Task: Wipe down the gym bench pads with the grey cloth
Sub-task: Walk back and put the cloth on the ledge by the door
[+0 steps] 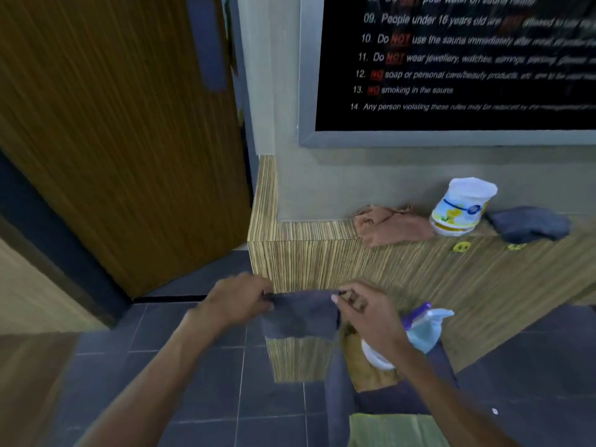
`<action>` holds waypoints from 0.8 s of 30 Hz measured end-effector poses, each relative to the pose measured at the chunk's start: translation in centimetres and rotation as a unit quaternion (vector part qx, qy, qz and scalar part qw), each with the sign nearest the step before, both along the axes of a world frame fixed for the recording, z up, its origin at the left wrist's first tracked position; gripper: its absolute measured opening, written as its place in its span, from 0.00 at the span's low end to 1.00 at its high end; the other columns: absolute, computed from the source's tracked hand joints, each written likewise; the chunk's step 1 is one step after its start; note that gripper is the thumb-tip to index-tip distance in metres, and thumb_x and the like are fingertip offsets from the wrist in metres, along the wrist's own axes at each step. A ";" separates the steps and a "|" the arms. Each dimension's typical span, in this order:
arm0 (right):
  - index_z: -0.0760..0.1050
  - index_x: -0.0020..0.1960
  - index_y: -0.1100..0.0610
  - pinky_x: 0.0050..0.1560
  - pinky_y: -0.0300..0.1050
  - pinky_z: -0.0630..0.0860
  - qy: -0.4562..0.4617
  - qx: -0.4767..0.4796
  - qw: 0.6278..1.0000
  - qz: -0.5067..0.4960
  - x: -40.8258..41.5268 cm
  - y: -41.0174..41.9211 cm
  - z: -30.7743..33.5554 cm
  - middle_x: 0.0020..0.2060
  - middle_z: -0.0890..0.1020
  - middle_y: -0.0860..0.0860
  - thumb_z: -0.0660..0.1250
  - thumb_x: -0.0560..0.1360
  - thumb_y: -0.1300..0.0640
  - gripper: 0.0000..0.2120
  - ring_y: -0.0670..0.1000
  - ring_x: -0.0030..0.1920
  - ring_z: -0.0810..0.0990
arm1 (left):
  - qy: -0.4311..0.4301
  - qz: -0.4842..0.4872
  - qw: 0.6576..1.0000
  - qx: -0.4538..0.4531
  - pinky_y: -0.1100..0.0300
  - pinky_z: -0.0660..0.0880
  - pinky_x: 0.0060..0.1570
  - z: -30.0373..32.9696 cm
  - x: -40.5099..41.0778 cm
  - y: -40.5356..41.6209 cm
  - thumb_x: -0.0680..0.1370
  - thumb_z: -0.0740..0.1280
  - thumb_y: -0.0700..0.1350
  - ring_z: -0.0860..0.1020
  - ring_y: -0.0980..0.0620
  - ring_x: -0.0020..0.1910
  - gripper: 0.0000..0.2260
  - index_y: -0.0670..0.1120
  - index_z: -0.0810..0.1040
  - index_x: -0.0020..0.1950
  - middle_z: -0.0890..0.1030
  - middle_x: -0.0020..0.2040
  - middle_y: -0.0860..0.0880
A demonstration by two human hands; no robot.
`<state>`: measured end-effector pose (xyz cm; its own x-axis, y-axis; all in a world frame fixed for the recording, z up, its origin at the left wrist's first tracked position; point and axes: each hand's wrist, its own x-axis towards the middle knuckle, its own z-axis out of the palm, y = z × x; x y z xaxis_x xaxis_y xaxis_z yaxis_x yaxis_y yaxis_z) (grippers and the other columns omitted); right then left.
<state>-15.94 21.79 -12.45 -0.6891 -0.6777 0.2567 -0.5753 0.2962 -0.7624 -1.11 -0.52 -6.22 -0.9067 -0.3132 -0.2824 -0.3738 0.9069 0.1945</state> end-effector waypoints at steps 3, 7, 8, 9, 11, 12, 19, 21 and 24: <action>0.80 0.46 0.48 0.43 0.44 0.75 0.063 0.000 0.998 -0.012 -2.1 -2.0 4.6 0.40 0.77 0.41 0.72 0.74 0.53 0.02 0.47 0.40 0.78 | 0.036 -0.019 0.999 -0.003 0.53 0.76 0.49 5.2 -1.6 -2.0 0.78 0.68 0.54 0.79 0.49 0.51 0.06 0.52 0.79 0.49 0.80 0.49 0.51; 0.81 0.46 0.50 0.45 0.49 0.76 0.117 -0.023 0.992 -0.036 -4.6 -4.3 9.2 0.38 0.76 0.42 0.73 0.73 0.52 0.03 0.47 0.41 0.78 | 0.087 -0.031 0.995 -0.030 0.56 0.70 0.43 10.2 -3.9 -4.2 0.78 0.69 0.54 0.78 0.51 0.51 0.09 0.53 0.81 0.55 0.79 0.48 0.53; 0.82 0.47 0.50 0.45 0.48 0.76 0.126 -0.024 0.991 -0.043 -5.0 -4.7 10.1 0.38 0.76 0.41 0.73 0.73 0.52 0.04 0.46 0.40 0.77 | 0.098 -0.033 0.994 -0.042 0.55 0.70 0.43 11.1 -4.5 -4.5 0.78 0.69 0.54 0.77 0.51 0.52 0.10 0.53 0.81 0.56 0.79 0.50 0.53; 0.82 0.48 0.49 0.45 0.47 0.76 0.129 -0.019 0.990 -0.050 -5.5 -5.1 10.9 0.38 0.76 0.41 0.73 0.74 0.51 0.04 0.45 0.40 0.77 | 0.110 -0.034 0.992 -0.053 0.55 0.71 0.44 11.8 -5.2 -4.8 0.78 0.68 0.54 0.77 0.51 0.52 0.10 0.53 0.81 0.57 0.79 0.50 0.52; 0.82 0.49 0.49 0.46 0.46 0.75 0.128 0.008 0.990 -0.062 -6.5 -5.7 12.1 0.39 0.77 0.43 0.72 0.75 0.49 0.05 0.46 0.42 0.78 | 0.132 -0.038 0.987 -0.078 0.55 0.70 0.44 12.8 -6.3 -5.0 0.78 0.68 0.53 0.75 0.52 0.53 0.10 0.53 0.81 0.57 0.77 0.50 0.54; 0.81 0.49 0.48 0.47 0.47 0.76 0.126 0.023 0.990 -0.064 -7.1 -5.9 12.7 0.40 0.78 0.44 0.71 0.75 0.48 0.06 0.48 0.43 0.79 | 0.141 -0.038 0.985 -0.090 0.56 0.69 0.43 13.2 -6.9 -5.1 0.78 0.68 0.53 0.75 0.52 0.52 0.10 0.53 0.81 0.58 0.76 0.50 0.54; 0.82 0.52 0.51 0.45 0.49 0.79 0.110 0.011 0.989 -0.096 -9.0 -7.6 14.7 0.39 0.82 0.47 0.70 0.77 0.49 0.08 0.51 0.46 0.82 | 0.207 0.012 0.967 -0.150 0.52 0.77 0.49 13.6 -9.1 -5.6 0.79 0.67 0.55 0.79 0.47 0.53 0.13 0.52 0.80 0.60 0.81 0.55 0.48; 0.82 0.52 0.52 0.42 0.44 0.76 0.119 -0.002 0.987 -0.112 -8.7 -7.9 14.5 0.42 0.84 0.48 0.69 0.77 0.50 0.08 0.50 0.46 0.82 | 0.233 0.026 0.959 -0.161 0.52 0.78 0.48 13.1 -9.1 -5.3 0.79 0.66 0.55 0.80 0.48 0.53 0.12 0.52 0.80 0.59 0.81 0.54 0.49; 0.82 0.53 0.53 0.40 0.41 0.72 0.156 -0.015 0.980 -0.126 -7.9 -8.0 13.8 0.44 0.86 0.49 0.68 0.78 0.52 0.07 0.52 0.45 0.83 | 0.270 0.032 0.946 -0.176 0.56 0.77 0.43 11.4 -8.7 -4.8 0.80 0.65 0.54 0.80 0.50 0.49 0.11 0.51 0.80 0.58 0.79 0.54 0.50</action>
